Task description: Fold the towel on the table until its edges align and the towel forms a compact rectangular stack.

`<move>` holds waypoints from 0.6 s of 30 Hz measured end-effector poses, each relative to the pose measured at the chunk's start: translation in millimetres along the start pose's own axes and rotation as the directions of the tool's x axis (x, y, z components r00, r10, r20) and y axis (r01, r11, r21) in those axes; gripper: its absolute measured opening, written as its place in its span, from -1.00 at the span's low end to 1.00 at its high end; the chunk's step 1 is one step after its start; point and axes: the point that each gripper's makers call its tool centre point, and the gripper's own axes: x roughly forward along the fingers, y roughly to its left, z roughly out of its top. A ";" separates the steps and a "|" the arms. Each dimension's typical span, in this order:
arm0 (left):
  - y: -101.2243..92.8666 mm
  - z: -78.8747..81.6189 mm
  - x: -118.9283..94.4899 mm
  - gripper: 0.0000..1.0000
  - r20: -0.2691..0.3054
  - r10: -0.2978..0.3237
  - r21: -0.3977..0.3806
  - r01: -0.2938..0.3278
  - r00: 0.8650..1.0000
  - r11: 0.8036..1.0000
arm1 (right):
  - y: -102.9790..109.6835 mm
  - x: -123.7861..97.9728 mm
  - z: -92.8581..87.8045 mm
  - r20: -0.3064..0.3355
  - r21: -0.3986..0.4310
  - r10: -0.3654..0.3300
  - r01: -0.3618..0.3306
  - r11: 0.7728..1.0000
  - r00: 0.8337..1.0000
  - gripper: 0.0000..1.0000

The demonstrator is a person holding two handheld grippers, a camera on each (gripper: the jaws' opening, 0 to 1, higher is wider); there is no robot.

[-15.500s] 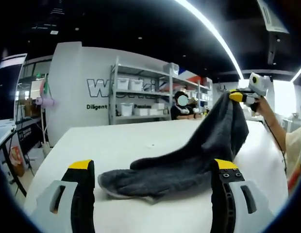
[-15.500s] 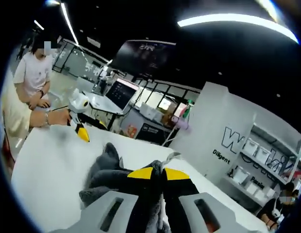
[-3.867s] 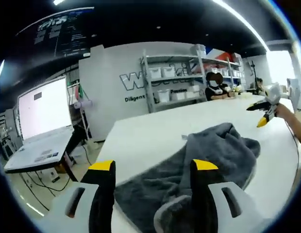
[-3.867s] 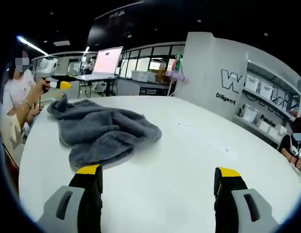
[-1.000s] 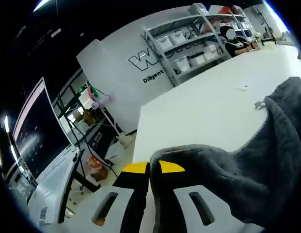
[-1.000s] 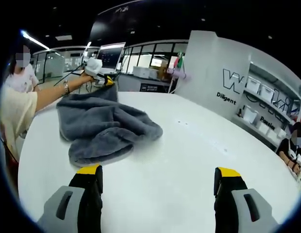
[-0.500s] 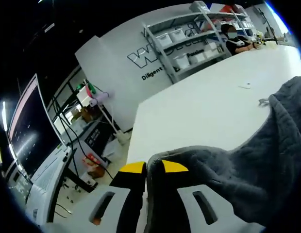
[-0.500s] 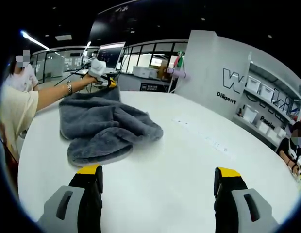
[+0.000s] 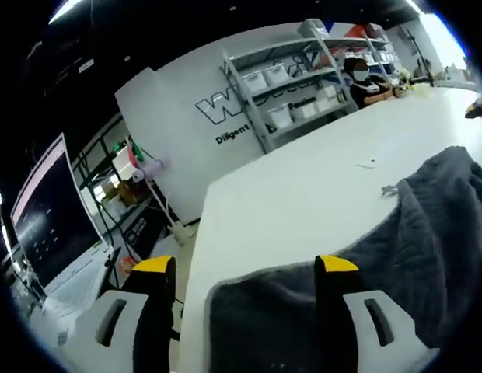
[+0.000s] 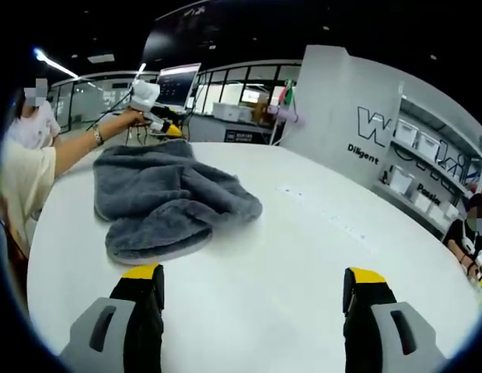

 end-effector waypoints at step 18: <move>-92.9 17.9 -50.3 0.99 0.152 -0.305 -0.109 0.323 0.940 0.940 | 1.6 14.2 -3.7 -0.007 0.033 0.004 -0.003 0.999 1.000 0.90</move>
